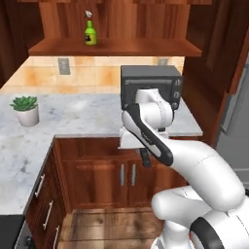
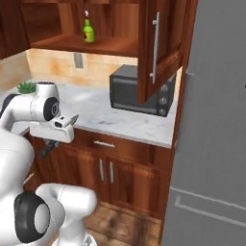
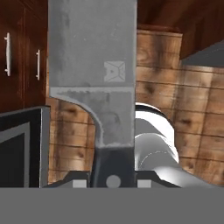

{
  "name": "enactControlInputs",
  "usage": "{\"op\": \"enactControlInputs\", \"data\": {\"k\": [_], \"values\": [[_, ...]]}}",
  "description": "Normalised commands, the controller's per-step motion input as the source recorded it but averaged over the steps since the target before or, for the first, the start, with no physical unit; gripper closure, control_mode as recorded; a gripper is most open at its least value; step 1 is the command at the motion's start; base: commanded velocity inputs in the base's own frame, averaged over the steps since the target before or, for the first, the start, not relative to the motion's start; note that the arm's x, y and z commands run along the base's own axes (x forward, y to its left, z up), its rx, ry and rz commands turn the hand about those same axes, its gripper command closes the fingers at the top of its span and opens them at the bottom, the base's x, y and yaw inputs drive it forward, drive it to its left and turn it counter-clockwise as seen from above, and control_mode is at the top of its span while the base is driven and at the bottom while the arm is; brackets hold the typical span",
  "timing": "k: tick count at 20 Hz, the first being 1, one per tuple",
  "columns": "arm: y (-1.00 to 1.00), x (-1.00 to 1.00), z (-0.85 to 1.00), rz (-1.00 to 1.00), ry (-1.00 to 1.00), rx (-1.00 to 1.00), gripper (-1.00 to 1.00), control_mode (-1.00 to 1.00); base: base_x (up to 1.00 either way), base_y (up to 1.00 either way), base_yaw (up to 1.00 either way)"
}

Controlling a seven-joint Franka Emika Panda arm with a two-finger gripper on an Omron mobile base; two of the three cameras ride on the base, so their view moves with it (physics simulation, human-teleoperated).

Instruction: Move the cutting board and knife to the sink. Then move spray from the cabinet to the counter.

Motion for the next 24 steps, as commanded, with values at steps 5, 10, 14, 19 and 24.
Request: {"op": "enactControlInputs", "data": {"k": [5,10,14,19,24], "values": [[0.0,0.0,0.0,0.0,0.0,0.0,1.0,1.0,-0.5,-0.32,-0.62],[0.0,0.0,0.0,0.0,0.0,0.0,1.0,1.0,-0.33,-0.29,-0.78],[0.0,0.0,0.0,0.0,0.0,0.0,1.0,1.0,-0.26,-0.4,-0.79],[0.0,0.0,0.0,0.0,0.0,0.0,1.0,1.0,-0.22,-0.49,-0.78],[0.0,0.0,0.0,0.0,0.0,0.0,1.0,1.0,-0.08,-0.59,-0.79]]}}
